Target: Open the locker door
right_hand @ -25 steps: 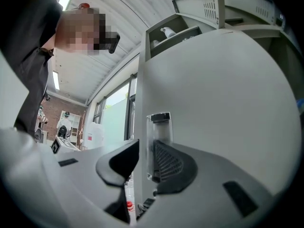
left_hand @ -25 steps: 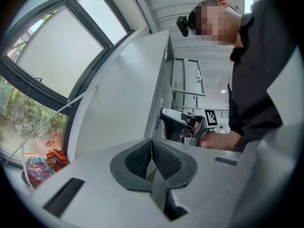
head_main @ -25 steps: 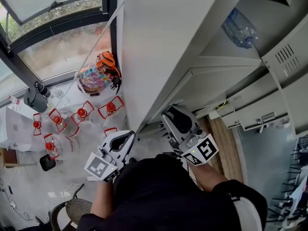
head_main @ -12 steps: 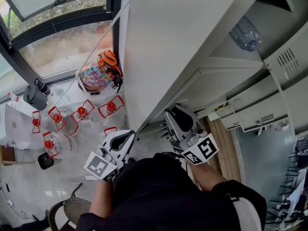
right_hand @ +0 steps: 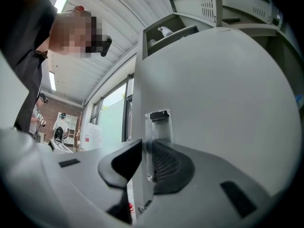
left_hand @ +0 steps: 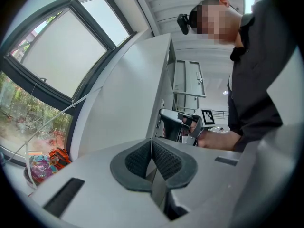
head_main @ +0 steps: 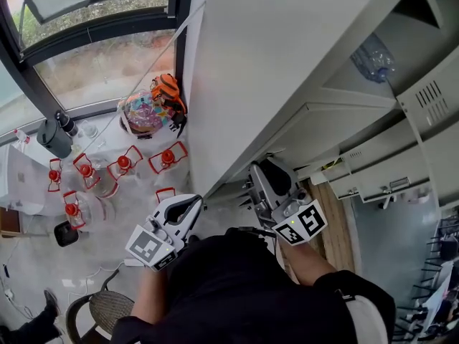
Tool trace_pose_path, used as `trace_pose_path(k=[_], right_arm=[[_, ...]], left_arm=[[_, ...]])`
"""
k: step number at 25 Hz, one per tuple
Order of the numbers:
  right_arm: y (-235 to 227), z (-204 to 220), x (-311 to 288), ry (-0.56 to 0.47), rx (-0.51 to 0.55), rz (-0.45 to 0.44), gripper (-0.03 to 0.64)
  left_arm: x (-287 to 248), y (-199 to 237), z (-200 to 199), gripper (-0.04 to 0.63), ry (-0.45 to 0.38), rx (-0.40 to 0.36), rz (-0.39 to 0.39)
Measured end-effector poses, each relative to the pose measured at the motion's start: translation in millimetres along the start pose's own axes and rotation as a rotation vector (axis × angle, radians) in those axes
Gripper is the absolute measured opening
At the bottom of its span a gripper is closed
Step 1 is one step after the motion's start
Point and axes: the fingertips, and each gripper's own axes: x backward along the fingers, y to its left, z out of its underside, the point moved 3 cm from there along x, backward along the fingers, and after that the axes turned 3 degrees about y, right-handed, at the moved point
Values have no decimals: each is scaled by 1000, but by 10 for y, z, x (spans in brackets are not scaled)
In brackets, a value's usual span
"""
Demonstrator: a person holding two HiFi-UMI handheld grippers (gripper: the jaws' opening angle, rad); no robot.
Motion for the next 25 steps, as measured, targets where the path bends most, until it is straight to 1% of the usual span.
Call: trace_pose_path(k=[4,7,14,21,25], right_arm=[[-5,-3,2,0,-11,-13,71],[3,-8,17,0,-20,-30,69],[37,-15,124,-8,-32,-81,64],[90,-29,308,-24,-29,-166,64],[109,-37,413,-17,-44,-233,61]], left_arm=[[-24,-26,-98,17,-33,12,3],[3,-36,18,17,-9,-8,0],[-14,-141,94,17,0,-4,-20],[-109,-322,122,17,6,-18,-43],[-137,-413,76,17,-10,-39,-93]])
